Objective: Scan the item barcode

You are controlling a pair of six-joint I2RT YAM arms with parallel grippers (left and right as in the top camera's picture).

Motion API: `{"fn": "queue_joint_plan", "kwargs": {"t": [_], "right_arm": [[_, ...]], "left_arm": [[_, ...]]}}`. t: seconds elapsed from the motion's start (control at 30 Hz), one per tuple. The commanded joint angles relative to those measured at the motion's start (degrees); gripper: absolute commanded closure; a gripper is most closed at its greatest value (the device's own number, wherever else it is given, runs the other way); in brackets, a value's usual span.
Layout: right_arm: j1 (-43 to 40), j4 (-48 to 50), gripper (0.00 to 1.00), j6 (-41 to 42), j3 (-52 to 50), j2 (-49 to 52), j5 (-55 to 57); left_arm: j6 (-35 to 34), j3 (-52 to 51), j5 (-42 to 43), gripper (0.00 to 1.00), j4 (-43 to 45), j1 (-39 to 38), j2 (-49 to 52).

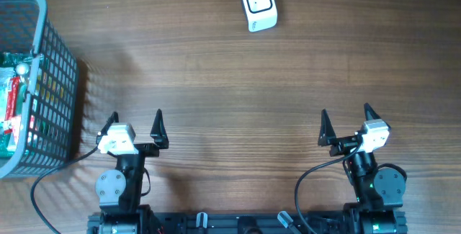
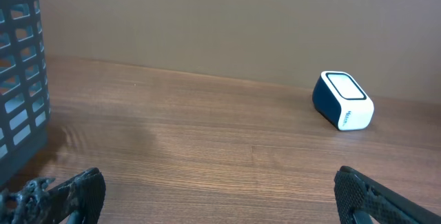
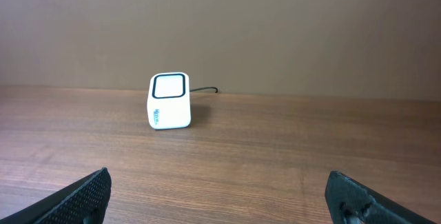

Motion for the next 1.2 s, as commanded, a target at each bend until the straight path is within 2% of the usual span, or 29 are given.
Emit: {"fn": "queue_joint_plan", "kwargs": {"t": [0.0,0.23,0.33,0.4,0.57,0.77,0.9,1.0,1.1,1.17], "right_arm": [[-0.2,0.3,0.0,0.3,0.0,-0.1,0.1],[-0.2,0.3,0.0,0.3,0.0,-0.2,0.1],[-0.2,0.3,0.0,0.4,0.0,-0.1,0.1],[-0.2,0.3,0.0,0.4,0.0,-0.1,0.1],[-0.2,0.3,0.0,0.3,0.0,0.0,0.1],[-0.2,0.3,0.0,0.4,0.0,0.0,0.1],[-0.2,0.3,0.0,0.3,0.0,0.0,0.1],[-0.2,0.3,0.0,0.4,0.0,0.0,0.1],[-0.2,0.3,0.0,0.3,0.0,0.0,0.1],[-0.2,0.3,0.0,0.3,0.0,0.0,0.1]], "left_arm": [[1.2,0.0,-0.4,0.0,-0.6,-0.2,0.0],[1.0,0.0,-2.7,0.0,-0.2,-0.2,0.0],[1.0,0.3,-2.7,0.0,2.9,-0.2,0.0],[-1.6,2.8,-2.4,0.0,2.6,-0.2,0.0],[-2.6,15.5,8.3,0.0,2.8,-0.2,0.0],[-2.6,32.6,8.3,0.0,1.1,-0.2,0.9],[-2.6,48.0,8.2,0.0,-6.2,-0.2,7.0],[-2.3,62.4,8.2,0.0,-17.6,-0.2,16.6],[-1.9,77.6,8.0,0.0,-32.6,-0.2,28.2],[-1.9,91.6,8.0,0.0,-47.4,-0.2,39.3]]}}
